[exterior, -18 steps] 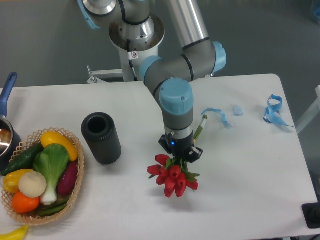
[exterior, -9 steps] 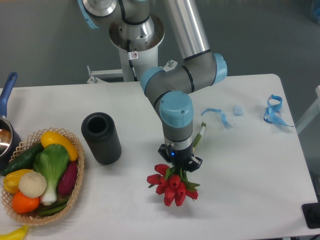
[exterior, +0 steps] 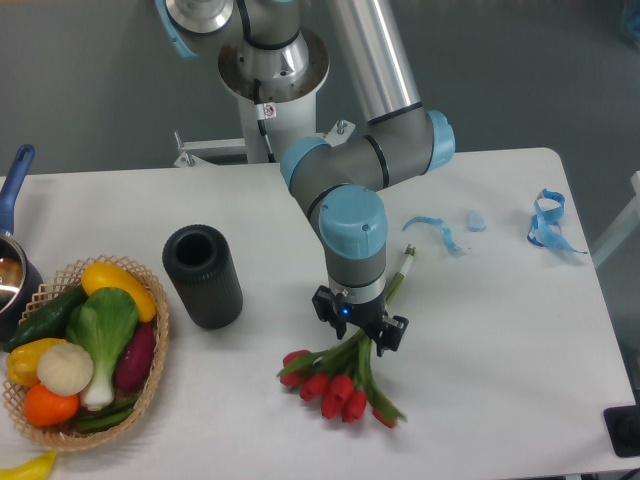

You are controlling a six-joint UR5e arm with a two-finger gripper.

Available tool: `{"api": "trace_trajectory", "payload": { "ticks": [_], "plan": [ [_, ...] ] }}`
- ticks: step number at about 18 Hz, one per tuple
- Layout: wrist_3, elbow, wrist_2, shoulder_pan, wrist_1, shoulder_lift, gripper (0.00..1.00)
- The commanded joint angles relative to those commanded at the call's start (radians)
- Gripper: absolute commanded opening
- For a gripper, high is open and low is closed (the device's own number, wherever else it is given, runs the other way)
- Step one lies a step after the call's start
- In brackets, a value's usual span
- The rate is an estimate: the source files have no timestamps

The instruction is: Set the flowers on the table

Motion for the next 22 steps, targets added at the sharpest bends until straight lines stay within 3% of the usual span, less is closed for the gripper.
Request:
{"api": "trace_trajectory", "payload": {
  "ticks": [4,7,12,17,22],
  "plan": [
    [0.006,0.000,0.011,0.025,0.006,0.018,1.00],
    [0.035,-0.008,0.008,0.084,0.005,0.037,1.00],
    [0.187,-0.044,0.012,0.097,0.005,0.052,1.00],
    [0.294,-0.109,0.008,0.136,0.005,0.106,1.00],
    [0.301,-0.114,0.008,0.135,0.006,0.107,1.00]
  ]
}}
